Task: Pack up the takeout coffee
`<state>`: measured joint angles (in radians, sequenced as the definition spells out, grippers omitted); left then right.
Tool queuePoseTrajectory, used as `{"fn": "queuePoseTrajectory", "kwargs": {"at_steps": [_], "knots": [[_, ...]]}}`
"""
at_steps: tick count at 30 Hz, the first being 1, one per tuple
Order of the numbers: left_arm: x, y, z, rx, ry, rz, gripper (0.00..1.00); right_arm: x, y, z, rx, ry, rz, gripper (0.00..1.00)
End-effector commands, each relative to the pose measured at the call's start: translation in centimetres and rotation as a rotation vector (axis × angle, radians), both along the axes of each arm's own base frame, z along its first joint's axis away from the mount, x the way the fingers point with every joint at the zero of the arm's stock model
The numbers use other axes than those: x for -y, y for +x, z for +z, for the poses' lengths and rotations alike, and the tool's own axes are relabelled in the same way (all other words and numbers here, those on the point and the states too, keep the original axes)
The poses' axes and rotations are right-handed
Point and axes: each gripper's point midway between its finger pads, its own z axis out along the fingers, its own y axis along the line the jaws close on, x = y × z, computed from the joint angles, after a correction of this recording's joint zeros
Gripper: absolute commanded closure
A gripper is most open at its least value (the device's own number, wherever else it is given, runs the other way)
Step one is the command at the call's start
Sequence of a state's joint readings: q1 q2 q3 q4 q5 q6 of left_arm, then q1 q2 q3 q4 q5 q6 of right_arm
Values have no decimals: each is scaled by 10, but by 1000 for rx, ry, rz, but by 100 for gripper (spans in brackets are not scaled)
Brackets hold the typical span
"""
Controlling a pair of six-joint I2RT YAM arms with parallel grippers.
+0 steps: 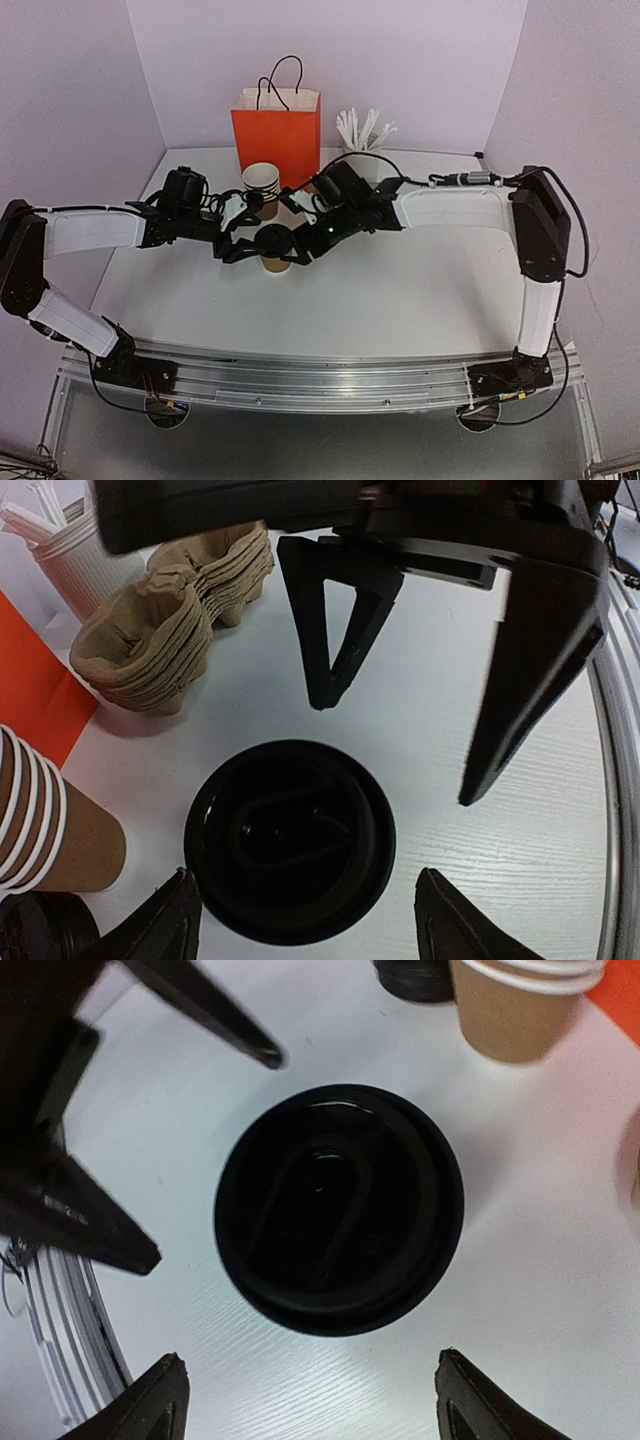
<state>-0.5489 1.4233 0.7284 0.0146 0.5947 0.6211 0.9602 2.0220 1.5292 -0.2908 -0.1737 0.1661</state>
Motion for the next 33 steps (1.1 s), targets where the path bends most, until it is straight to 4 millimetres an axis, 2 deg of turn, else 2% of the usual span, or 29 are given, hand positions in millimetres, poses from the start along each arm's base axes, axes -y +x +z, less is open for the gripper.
{"fn": "queuePoseTrajectory", "kwargs": {"at_steps": [1,6,11,16,22,33], "knots": [[11,10,24,-44,-105,2,27,-16,4,79,430,301,220,16],[9,5,17,-32,-87,-54,25,-23,5,63,448,284,285,16],[-1,18,14,-19,-75,-39,20,-23,8,46,498,247,352,15],[3,13,14,-18,-92,-103,18,-23,7,38,472,279,427,15],[5,8,6,-6,-90,-161,19,-26,15,23,466,259,447,15],[11,19,3,-36,-108,-137,24,-32,19,10,436,256,445,19]]}}
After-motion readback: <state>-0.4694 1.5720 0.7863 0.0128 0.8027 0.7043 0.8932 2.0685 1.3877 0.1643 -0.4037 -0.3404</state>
